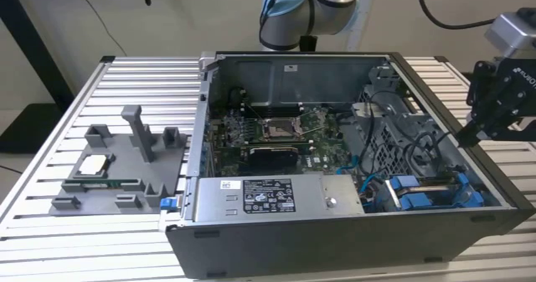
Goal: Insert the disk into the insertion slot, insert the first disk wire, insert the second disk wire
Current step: 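Insert the second disk wire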
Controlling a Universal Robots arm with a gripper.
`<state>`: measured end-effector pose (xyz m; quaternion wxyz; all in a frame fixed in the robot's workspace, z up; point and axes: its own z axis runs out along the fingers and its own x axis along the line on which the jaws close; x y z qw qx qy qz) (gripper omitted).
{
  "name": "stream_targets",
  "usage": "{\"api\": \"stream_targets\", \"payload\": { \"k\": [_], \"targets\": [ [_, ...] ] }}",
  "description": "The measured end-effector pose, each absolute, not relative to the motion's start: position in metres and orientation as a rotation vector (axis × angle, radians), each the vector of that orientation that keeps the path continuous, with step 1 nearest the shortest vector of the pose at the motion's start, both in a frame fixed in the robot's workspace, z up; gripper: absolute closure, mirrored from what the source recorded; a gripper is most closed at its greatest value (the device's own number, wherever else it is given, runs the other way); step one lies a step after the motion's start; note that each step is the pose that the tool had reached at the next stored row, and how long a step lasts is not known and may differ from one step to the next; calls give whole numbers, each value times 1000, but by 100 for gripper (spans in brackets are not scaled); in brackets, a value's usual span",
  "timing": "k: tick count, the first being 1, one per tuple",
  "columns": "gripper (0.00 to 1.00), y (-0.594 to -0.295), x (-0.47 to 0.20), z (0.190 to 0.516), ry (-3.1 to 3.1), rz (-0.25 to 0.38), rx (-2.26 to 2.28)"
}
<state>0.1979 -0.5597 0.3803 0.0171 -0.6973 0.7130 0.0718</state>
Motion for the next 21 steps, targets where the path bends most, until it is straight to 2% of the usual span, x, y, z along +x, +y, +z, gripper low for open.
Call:
{"api": "stream_targets", "payload": {
  "k": [21],
  "targets": [
    [84,-560,173,410,2212,216,-2164]
  ]
}}
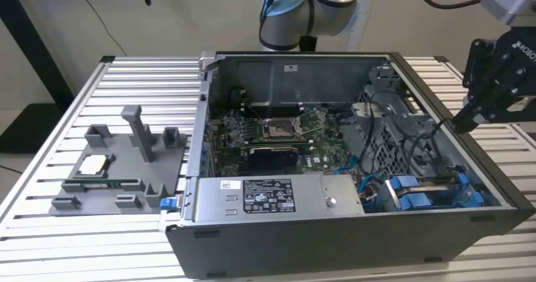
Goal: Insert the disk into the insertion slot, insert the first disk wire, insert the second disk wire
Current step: 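Insert the second disk wire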
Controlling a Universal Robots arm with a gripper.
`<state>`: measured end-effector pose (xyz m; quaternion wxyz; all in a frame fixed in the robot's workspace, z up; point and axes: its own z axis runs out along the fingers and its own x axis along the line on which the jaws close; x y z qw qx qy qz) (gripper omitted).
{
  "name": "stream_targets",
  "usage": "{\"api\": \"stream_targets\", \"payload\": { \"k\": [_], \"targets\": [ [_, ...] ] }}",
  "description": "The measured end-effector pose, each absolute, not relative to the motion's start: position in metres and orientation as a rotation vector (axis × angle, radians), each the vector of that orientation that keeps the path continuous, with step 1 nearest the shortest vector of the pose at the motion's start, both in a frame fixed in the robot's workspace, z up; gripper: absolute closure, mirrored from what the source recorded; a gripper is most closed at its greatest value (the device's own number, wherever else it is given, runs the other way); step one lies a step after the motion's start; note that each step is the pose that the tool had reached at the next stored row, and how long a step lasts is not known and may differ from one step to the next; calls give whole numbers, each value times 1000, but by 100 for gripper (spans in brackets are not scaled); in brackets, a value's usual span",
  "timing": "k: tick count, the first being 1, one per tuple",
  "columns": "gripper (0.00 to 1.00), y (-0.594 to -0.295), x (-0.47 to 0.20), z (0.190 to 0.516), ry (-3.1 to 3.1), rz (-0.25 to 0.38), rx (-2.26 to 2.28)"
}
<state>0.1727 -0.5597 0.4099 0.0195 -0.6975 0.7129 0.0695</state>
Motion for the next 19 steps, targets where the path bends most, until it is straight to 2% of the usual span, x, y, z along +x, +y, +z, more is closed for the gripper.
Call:
{"api": "stream_targets", "payload": {
  "k": [19],
  "targets": [
    [84,-560,151,413,2209,200,-2162]
  ]
}}
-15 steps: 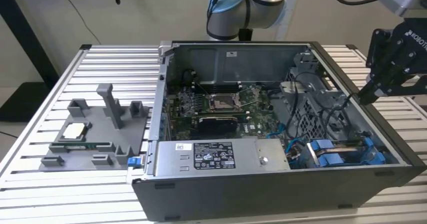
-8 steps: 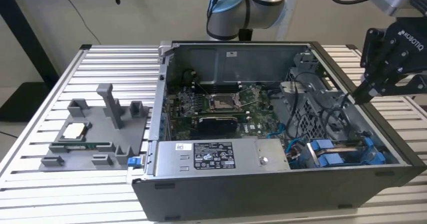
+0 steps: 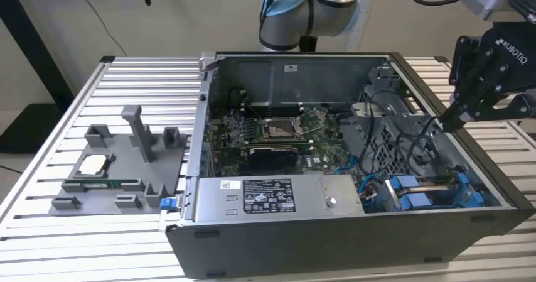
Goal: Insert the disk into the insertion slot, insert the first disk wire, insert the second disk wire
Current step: 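Insert the second disk wire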
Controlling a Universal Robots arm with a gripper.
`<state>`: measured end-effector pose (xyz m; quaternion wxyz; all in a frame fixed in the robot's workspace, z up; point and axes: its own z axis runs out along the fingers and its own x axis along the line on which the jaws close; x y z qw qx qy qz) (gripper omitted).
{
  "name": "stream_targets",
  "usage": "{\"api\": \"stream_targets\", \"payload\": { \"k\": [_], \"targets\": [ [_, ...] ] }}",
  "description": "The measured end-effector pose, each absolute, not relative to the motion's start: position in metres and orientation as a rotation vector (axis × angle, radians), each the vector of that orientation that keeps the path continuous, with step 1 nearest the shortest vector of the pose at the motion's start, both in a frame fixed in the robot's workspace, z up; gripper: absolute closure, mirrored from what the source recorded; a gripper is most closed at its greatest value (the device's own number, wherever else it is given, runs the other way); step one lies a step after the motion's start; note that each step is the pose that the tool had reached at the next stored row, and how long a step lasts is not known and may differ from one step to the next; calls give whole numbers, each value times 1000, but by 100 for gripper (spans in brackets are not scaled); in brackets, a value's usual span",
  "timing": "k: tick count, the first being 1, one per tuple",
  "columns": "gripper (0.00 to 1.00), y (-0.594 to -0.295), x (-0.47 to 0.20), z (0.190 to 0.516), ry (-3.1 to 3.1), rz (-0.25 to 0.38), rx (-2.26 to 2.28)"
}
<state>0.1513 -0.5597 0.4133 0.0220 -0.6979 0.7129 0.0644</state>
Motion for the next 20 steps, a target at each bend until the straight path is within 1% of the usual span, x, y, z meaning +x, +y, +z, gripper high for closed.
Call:
{"api": "stream_targets", "payload": {
  "k": [14,20],
  "targets": [
    [84,-560,151,413,2209,200,-2162],
    [84,-560,144,408,2210,198,-2163]
  ]
}}
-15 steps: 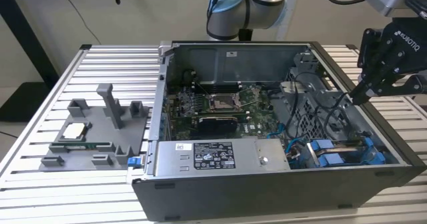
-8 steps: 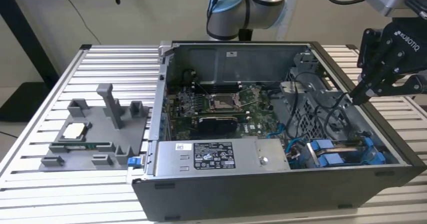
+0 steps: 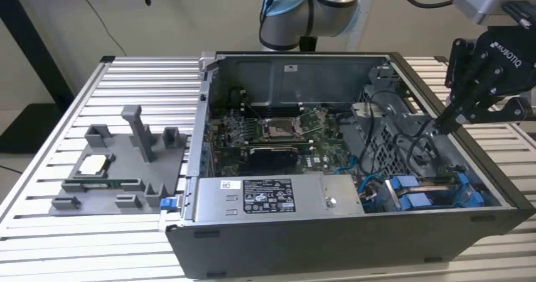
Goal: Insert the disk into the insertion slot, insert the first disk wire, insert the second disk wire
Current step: 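Insert the second disk wire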
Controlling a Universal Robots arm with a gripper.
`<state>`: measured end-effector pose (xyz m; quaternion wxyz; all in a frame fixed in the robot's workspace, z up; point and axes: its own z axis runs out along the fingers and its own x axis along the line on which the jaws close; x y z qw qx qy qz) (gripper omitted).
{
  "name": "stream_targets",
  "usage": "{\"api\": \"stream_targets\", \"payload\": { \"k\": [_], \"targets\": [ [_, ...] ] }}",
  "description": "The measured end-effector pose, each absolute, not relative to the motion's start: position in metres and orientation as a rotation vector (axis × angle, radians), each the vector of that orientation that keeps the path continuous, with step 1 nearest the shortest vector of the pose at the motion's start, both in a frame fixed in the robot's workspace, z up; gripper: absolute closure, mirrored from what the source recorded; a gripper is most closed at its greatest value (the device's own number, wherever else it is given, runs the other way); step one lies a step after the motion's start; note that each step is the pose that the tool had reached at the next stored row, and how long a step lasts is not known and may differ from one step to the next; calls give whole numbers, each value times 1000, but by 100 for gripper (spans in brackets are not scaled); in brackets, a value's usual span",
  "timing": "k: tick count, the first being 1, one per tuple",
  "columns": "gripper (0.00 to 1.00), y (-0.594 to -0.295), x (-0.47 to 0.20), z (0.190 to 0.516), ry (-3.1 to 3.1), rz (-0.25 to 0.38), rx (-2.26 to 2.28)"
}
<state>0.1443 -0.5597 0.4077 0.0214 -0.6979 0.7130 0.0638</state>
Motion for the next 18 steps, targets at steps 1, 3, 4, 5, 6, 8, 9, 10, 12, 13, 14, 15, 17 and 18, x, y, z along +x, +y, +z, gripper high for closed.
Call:
{"api": "stream_targets", "payload": {
  "k": [1,3,4,5,6,8,9,10,12,13,14,15,17,18],
  "targets": [
    [84,-560,143,407,2210,197,-2163],
    [84,-560,141,404,2211,196,-2164],
    [84,-560,139,403,2211,195,-2164],
    [84,-560,138,402,2212,195,-2165],
    [84,-560,138,401,2212,194,-2165],
    [84,-560,136,399,2212,194,-2165],
    [84,-560,136,398,2212,193,-2165],
    [84,-560,135,398,2212,193,-2165],
    [84,-560,135,397,2213,193,-2166],
    [84,-560,135,397,2212,193,-2166],
    [84,-560,135,397,2213,193,-2166],
    [84,-560,135,397,2213,193,-2166],
    [84,-560,135,397,2213,193,-2166],
    [84,-560,135,397,2213,193,-2166]
  ]
}}
